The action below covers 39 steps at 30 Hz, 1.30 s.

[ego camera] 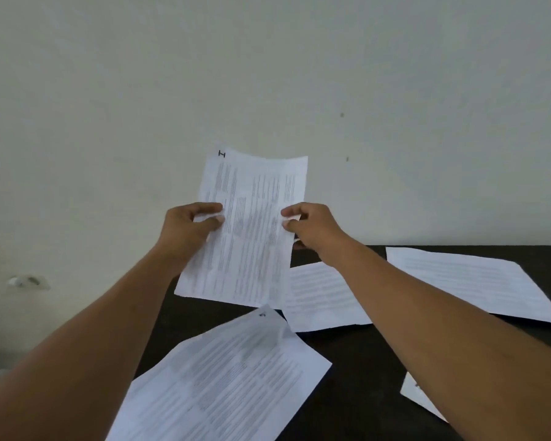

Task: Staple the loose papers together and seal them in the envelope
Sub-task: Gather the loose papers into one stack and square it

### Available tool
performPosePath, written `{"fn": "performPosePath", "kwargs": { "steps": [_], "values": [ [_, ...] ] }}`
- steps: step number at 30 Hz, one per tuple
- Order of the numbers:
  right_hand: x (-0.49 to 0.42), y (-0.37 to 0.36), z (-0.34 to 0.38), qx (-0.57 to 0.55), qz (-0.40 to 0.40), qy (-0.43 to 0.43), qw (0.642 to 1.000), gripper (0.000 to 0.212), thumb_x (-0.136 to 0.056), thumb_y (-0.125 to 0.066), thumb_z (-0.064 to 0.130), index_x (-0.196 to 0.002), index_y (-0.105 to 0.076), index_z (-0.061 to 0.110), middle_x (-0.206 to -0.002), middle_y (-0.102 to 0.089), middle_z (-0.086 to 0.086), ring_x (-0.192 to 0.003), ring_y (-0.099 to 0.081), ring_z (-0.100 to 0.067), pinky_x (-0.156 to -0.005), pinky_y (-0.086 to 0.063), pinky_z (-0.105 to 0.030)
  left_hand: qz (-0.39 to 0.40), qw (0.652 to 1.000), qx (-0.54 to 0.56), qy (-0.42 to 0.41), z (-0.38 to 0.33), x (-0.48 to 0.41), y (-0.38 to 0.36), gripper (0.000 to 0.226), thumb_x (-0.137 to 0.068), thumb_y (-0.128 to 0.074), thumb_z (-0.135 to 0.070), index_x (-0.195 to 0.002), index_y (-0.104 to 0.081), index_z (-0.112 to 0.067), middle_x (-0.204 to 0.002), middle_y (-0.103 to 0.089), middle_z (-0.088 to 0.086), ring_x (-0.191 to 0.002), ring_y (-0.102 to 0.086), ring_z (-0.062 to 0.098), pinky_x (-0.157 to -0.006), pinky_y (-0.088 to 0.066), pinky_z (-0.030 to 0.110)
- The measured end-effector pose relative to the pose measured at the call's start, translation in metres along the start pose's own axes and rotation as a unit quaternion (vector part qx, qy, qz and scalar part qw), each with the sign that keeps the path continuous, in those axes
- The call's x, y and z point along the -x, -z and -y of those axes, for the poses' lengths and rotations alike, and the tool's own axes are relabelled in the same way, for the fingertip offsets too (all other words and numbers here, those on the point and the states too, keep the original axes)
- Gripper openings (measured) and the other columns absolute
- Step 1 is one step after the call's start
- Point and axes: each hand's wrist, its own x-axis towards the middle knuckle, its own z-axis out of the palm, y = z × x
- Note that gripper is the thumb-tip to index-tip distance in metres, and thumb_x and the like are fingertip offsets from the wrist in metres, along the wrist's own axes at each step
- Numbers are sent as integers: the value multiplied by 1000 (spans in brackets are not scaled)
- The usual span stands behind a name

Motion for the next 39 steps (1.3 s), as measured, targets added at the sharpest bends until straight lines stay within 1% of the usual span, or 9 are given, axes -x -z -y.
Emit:
{"fn": "performPosePath", "kwargs": {
  "steps": [6, 12, 16, 20, 24, 31, 34, 37, 39],
  "values": [
    [25, 84, -3, 72, -99, 88, 988, 22, -94, -62, 5, -109, -73, 16, -105, -65, 7, -77, -57, -8, -65, -44, -8, -4, 996, -69, -64, -42, 10, -49, 26, -91, -71, -20, -117, -72, -23, -126, -63, -6, -113, -58, 13, -103, -46, 33],
    [35, 160, -26, 59, -94, 27, 993, 17, -96, -60, 10, -108, -70, 18, -73, -52, 0, -61, -48, -13, -55, -45, -24, 57, 996, -43, -55, -57, 15, -125, 24, -95, -65, -13, -114, -74, -22, -126, -66, -5, -109, -65, 15, -99, -51, 32],
    [38, 209, -68, 130, -114, -17, 985, 12, -96, -56, 15, -106, -61, 19, -91, -66, -6, -75, -60, -19, -62, -51, -29, 62, 998, 8, -19, -46, 25, -181, 24, -96, -63, -11, -115, -73, -23, -127, -65, -6, -97, -65, 3, -83, -50, 15],
    [43, 253, -132, 390, -51, -84, 916, 13, -93, -55, 18, -102, -62, 24, -121, -64, -5, -106, -60, -25, -90, -49, -37, 89, 992, 64, 62, -25, 38, -232, 25, -96, -64, -9, -115, -74, -21, -131, -64, 0, -113, -66, 24, -101, -53, 38],
    [52, 275, -180, 518, 4, -191, 834, 30, -91, -52, 25, -116, -59, 39, -131, -54, 3, -122, -49, -28, -102, -37, -48, 102, 984, 78, 124, 1, 45, -268, 24, -96, -64, -8, -116, -73, -19, -132, -60, 0, -111, -62, 19, -102, -50, 33],
    [31, 273, -187, 470, 35, -133, 872, 29, -87, -59, 20, -114, -70, 22, -112, -69, -1, -93, -63, -21, -78, -54, -32, 93, 970, 121, 188, 20, 44, -296, 23, -95, -65, -7, -113, -74, -18, -126, -63, 4, -100, -64, 18, -75, -51, 20],
    [20, 279, -183, 502, -20, -108, 858, 28, -86, -67, 28, -114, -68, 27, -124, -64, -4, -111, -59, -28, -92, -52, -40, 100, 968, 121, 197, 21, 43, -301, 24, -95, -65, -7, -115, -74, -17, -120, -63, 2, -87, -64, 10, -65, -47, 17],
    [18, 297, -192, 533, -36, -177, 826, 37, -80, -72, 48, -114, -62, 41, -134, -52, -5, -130, -41, -34, -105, -35, -52, 108, 966, 116, 206, 24, 43, -302, 24, -95, -65, -6, -114, -74, -18, -118, -64, 2, -85, -63, 9, -63, -47, 17],
    [18, 308, -200, 503, -14, -222, 835, 42, -70, -75, 61, -105, -61, 44, -133, -51, -3, -128, -44, -33, -107, -33, -55, 109, 966, 112, 206, 26, 43, -302, 24, -95, -65, -6, -115, -74, -17, -116, -63, 1, -83, -62, 8, -63, -46, 16]
  ]
}}
